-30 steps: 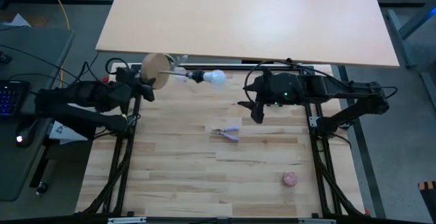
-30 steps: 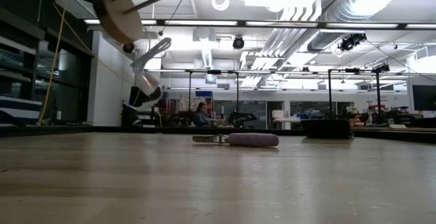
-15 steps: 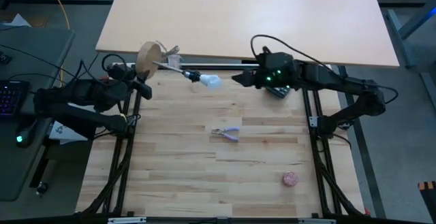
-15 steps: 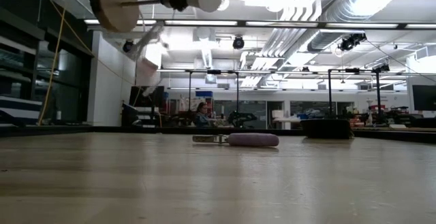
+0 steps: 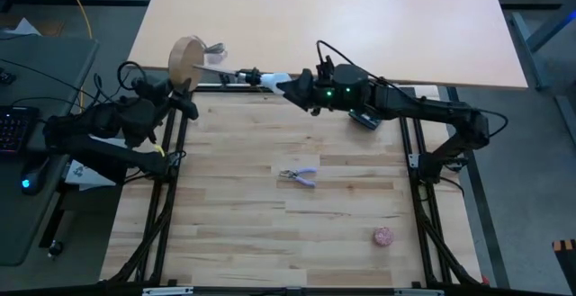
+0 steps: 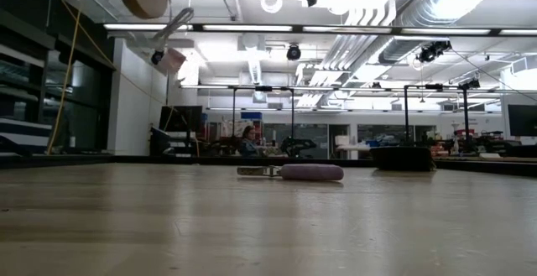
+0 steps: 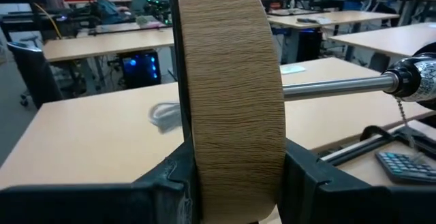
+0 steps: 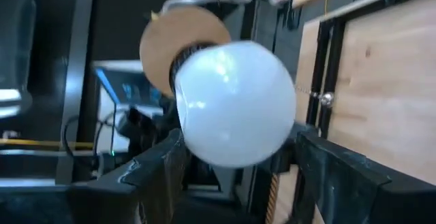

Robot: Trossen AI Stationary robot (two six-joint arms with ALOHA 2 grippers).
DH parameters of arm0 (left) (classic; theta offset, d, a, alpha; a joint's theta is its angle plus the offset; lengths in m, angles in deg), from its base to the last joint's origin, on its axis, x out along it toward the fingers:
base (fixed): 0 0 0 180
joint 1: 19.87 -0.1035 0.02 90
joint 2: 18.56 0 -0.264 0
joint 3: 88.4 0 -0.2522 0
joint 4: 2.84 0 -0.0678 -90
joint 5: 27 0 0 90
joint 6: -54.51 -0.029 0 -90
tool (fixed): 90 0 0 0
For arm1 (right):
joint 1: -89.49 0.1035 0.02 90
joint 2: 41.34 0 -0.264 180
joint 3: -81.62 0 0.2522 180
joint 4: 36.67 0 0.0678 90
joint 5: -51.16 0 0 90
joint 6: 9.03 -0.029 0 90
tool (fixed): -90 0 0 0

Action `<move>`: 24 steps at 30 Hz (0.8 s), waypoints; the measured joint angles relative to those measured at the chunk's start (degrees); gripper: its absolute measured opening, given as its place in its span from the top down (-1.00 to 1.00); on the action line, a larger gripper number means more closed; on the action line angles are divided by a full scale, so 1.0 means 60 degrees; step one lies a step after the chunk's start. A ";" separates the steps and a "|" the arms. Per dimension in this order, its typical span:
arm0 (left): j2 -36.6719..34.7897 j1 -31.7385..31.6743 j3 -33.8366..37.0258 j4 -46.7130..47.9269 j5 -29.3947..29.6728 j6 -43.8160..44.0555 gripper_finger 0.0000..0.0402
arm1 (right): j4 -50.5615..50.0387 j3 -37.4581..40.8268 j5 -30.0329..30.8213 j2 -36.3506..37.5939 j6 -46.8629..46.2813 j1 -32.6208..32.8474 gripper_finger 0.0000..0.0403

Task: Screw lightbulb
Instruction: Remove the light bulb from the lamp socket

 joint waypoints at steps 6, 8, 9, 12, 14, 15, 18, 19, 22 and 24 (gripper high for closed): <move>-0.0057 0.0005 0.0000 -0.0234 -0.0101 -0.0224 0.41 | 0.0094 0.0000 0.0901 0.0046 0.0132 0.0000 -0.35; -0.0117 -0.0006 0.0000 -0.0407 -0.0226 -0.0295 0.41 | 0.0131 0.0000 0.0942 0.0053 0.0157 -0.0039 -0.35; -0.0131 -0.0003 0.0000 -0.0489 -0.0292 -0.0298 0.41 | 0.0140 0.0000 0.0935 0.0057 0.0158 -0.0058 -0.35; -0.0115 -0.0003 0.0000 -0.0545 -0.0431 -0.0092 0.41 | 0.0190 0.0000 0.0853 0.0071 0.0314 -0.0080 -0.35; -0.0029 -0.0006 0.0000 -0.0473 -0.0472 0.0059 0.41 | 0.0187 0.0000 0.0778 0.0071 0.0419 -0.0080 -0.35; 0.0027 -0.0006 0.0000 -0.0444 -0.0492 0.0189 0.41 | 0.0179 0.0000 0.0678 0.0071 0.0486 -0.0080 -0.35; 0.0157 -0.0004 0.0003 -0.0416 -0.0542 0.0505 0.41 | 0.0165 0.0000 0.0470 0.0073 0.0576 -0.0080 -0.35; 0.0190 -0.0003 0.0000 -0.0416 -0.0543 0.0549 0.41 | 0.0176 0.0000 0.0468 0.0075 0.0590 -0.0080 -0.35; 0.0280 -0.0007 0.0004 -0.0416 -0.0490 0.0699 0.41 | 0.0181 0.0000 0.0452 0.0075 0.0859 -0.0069 -0.35; 0.0299 -0.0010 0.0004 -0.0416 -0.0483 0.0811 0.41 | 0.0187 0.0000 0.0447 0.0075 0.1026 -0.0065 -0.34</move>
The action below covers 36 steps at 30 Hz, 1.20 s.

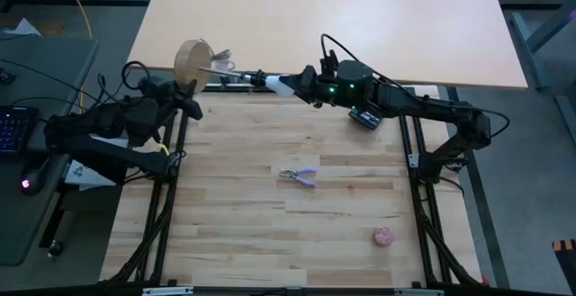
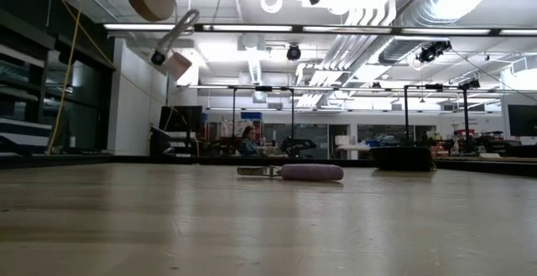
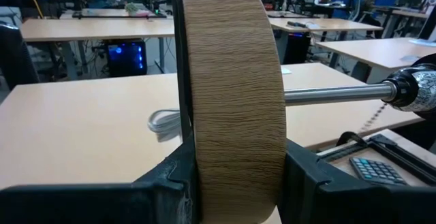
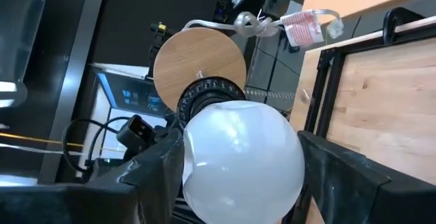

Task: Screw lightbulb
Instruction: Remove the light bulb from the lamp socket

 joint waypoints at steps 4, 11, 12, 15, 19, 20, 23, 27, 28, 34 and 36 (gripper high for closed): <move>-0.0030 0.0004 -0.0001 0.0000 -0.0001 0.0080 0.41 | 0.0022 0.0000 -0.0224 0.0000 0.0362 0.0004 -0.34; -0.0217 0.0007 0.0004 0.0011 -0.0155 0.0195 0.41 | -0.0010 0.0000 -0.1018 0.0000 0.3201 0.0000 -0.34; -0.0235 0.0010 0.0007 0.0014 -0.0184 0.0232 0.41 | -0.0028 0.0000 -0.1106 0.0000 0.3583 0.0000 -0.34; -0.0275 0.0011 0.0015 0.0064 -0.0241 0.0320 0.41 | -0.0137 0.0000 -0.1284 0.0000 0.4720 0.0000 -0.34; -0.0277 0.0015 0.0015 0.0099 -0.0270 0.0340 0.41 | -0.0386 -0.0004 -0.1304 0.0000 0.6524 0.0000 -0.34; -0.0277 0.0015 0.0018 0.0109 -0.0277 0.0388 0.41 | -0.0438 -0.0004 -0.1279 0.0000 0.7107 0.0000 -0.34; -0.0277 0.0007 0.0022 0.0171 -0.0379 0.0580 0.41 | -0.0510 -0.0007 -0.1116 0.0000 0.9180 0.0004 -0.34; -0.0277 0.0004 0.0022 0.0220 -0.0414 0.0656 0.41 | -0.0506 -0.0015 -0.0841 0.0000 1.2228 0.0007 -0.34; -0.0277 0.0003 0.0022 0.0226 -0.0423 0.0677 0.41 | -0.0507 -0.0015 -0.0804 0.0000 1.3053 0.0007 -0.34; -0.0280 -0.0011 0.0022 0.0391 -0.0658 0.1250 0.41 | -0.0504 -0.0026 -0.0458 0.0007 1.7294 0.0071 -0.34; -0.0280 -0.0011 0.0022 0.0658 -0.0809 0.1707 0.41 | -0.0532 -0.0040 -0.0064 0.0004 1.8126 0.0160 -0.34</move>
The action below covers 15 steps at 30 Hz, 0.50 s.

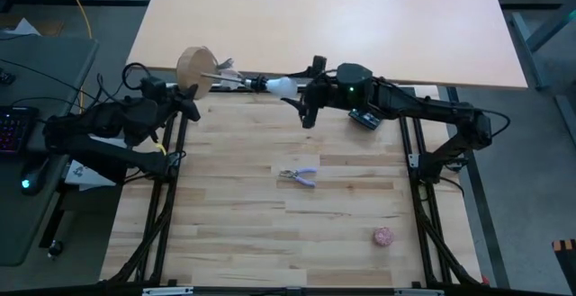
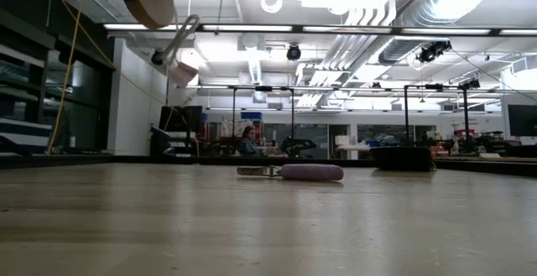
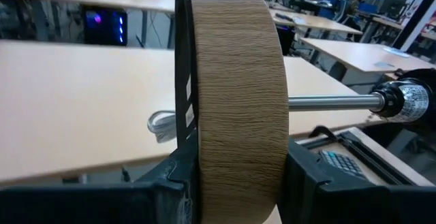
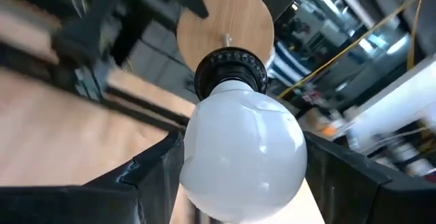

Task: Screw lightbulb
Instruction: Remove the light bulb from the lamp socket

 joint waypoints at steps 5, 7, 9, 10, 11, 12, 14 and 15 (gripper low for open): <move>-0.0004 -0.0088 0.0000 0.0901 -0.0754 0.1517 0.41 | -0.0063 0.0000 0.0978 -0.0011 0.2611 0.0385 -0.34; -0.0005 -0.0154 0.0000 0.1276 -0.1168 0.2223 0.41 | -0.0085 0.0000 0.1340 -0.0015 0.3444 0.0589 -0.34; -0.0006 -0.0224 0.0000 0.1621 -0.1594 0.2857 0.41 | -0.0151 0.0004 0.1627 -0.0018 0.4204 0.0792 -0.34; -0.0007 -0.0265 0.0000 0.1772 -0.1813 0.3176 0.41 | -0.0174 0.0004 0.1773 -0.0019 0.4621 0.0890 -0.34; -0.0007 -0.0301 0.0000 0.1908 -0.2016 0.3474 0.41 | -0.0223 0.0004 0.1885 -0.0019 0.5063 0.0982 -0.34; -0.0007 -0.0350 0.0000 0.2021 -0.2231 0.3749 0.41 | -0.0299 0.0004 0.1980 -0.0020 0.5548 0.1068 -0.34; -0.0004 -0.0449 0.0000 0.2253 -0.2668 0.4182 0.41 | -0.0452 0.0007 0.2109 -0.0020 0.6408 0.1219 -0.34; -0.0004 -0.0498 0.0000 0.2381 -0.2895 0.4365 0.41 | -0.0550 0.0007 0.2162 -0.0022 0.6815 0.1293 -0.34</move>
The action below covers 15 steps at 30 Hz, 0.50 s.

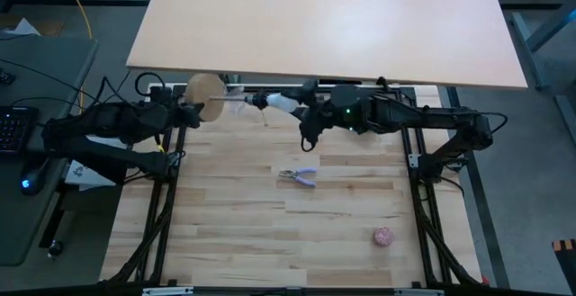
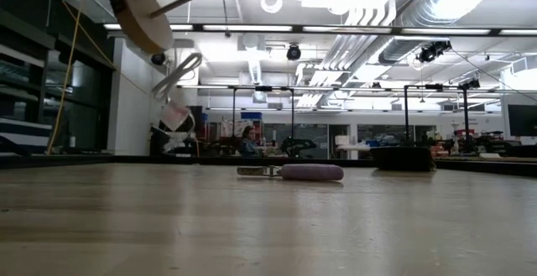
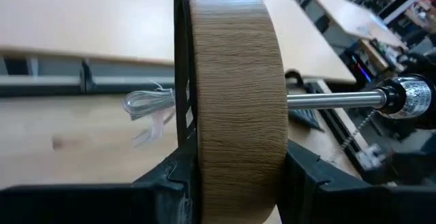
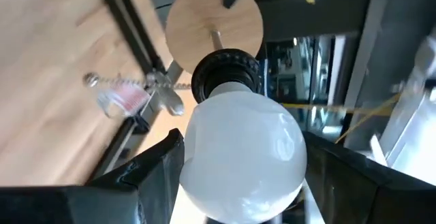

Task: Screw lightbulb
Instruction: Remove the light bulb from the lamp socket

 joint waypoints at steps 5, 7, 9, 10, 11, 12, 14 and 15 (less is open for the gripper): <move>0.0005 -0.0244 -0.0003 0.0512 -0.0739 0.0547 0.41 | -0.0462 0.0004 0.0113 -0.0018 0.1179 0.0273 -0.34; 0.0004 -0.0292 -0.0007 0.0540 -0.0742 0.0530 0.41 | -0.0477 0.0011 0.0105 -0.0022 0.0957 0.0339 -0.34; 0.0005 -0.0334 -0.0011 0.0489 -0.0668 0.0507 0.41 | -0.0334 0.0011 0.0104 -0.0022 0.0363 0.0415 -0.34; 0.0004 -0.0355 -0.0022 0.0472 -0.0599 0.0500 0.41 | -0.0242 0.0011 0.0112 -0.0022 0.0078 0.0440 -0.34; 0.0004 -0.0382 -0.0028 0.0456 -0.0526 0.0480 0.41 | -0.0131 0.0011 0.0124 -0.0022 -0.0167 0.0462 -0.34; 0.0004 -0.0387 -0.0029 0.0444 -0.0458 0.0442 0.41 | -0.0055 0.0011 0.0122 -0.0022 -0.0356 0.0484 -0.34; 0.0000 -0.0387 -0.0029 0.0406 -0.0413 0.0372 0.41 | 0.0096 0.0022 0.0117 -0.0022 -0.0596 0.0500 -0.34; -0.0002 -0.0387 -0.0029 0.0388 -0.0392 0.0366 0.41 | 0.0167 0.0022 0.0117 -0.0022 -0.0688 0.0500 -0.34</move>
